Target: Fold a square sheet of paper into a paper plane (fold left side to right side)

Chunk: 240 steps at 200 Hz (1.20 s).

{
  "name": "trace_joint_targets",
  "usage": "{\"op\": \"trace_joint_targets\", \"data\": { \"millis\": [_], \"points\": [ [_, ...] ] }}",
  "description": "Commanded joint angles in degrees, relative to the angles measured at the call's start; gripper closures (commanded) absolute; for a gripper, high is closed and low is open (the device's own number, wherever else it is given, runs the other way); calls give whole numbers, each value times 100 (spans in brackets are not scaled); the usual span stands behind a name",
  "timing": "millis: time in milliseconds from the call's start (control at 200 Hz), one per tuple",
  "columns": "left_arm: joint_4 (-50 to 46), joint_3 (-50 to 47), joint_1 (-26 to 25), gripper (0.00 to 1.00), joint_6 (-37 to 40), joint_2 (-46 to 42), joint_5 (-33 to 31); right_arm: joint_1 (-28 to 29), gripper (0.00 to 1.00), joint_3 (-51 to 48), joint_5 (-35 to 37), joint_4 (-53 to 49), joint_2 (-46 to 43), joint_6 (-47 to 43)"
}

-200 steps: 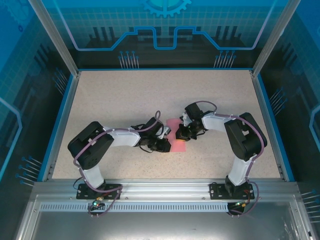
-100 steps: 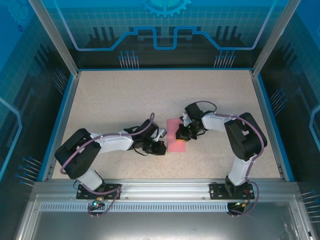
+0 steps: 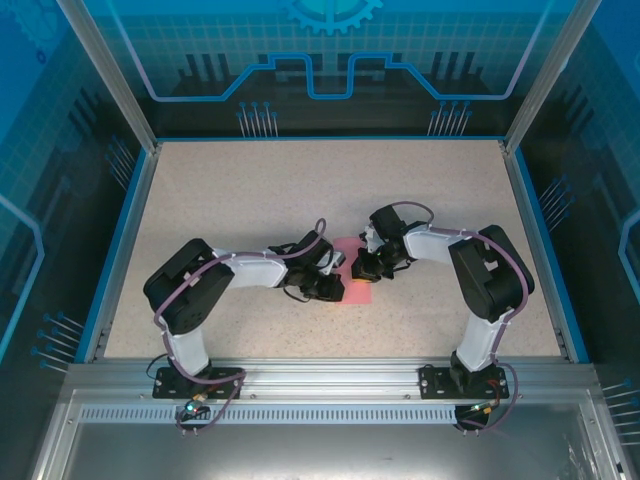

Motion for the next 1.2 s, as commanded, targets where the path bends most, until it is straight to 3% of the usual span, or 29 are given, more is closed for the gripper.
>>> {"op": "trace_joint_targets", "data": {
  "millis": [0,300,755,1195],
  "points": [
    [-175,60,20,92,-8,216,-262,30,94,-60,17,-282,-237,-173],
    [-446,-147,-78,93,89,179,-531,214,99,-164,-329,-690,-770,-553],
    [-606,-61,-202,93,125,273,-787,536,99,206,-317,-574,-40,-463],
    [-695,-87,-218,94,121,272,-916,504,99,426,299,-938,406,-602]
  ]
}}
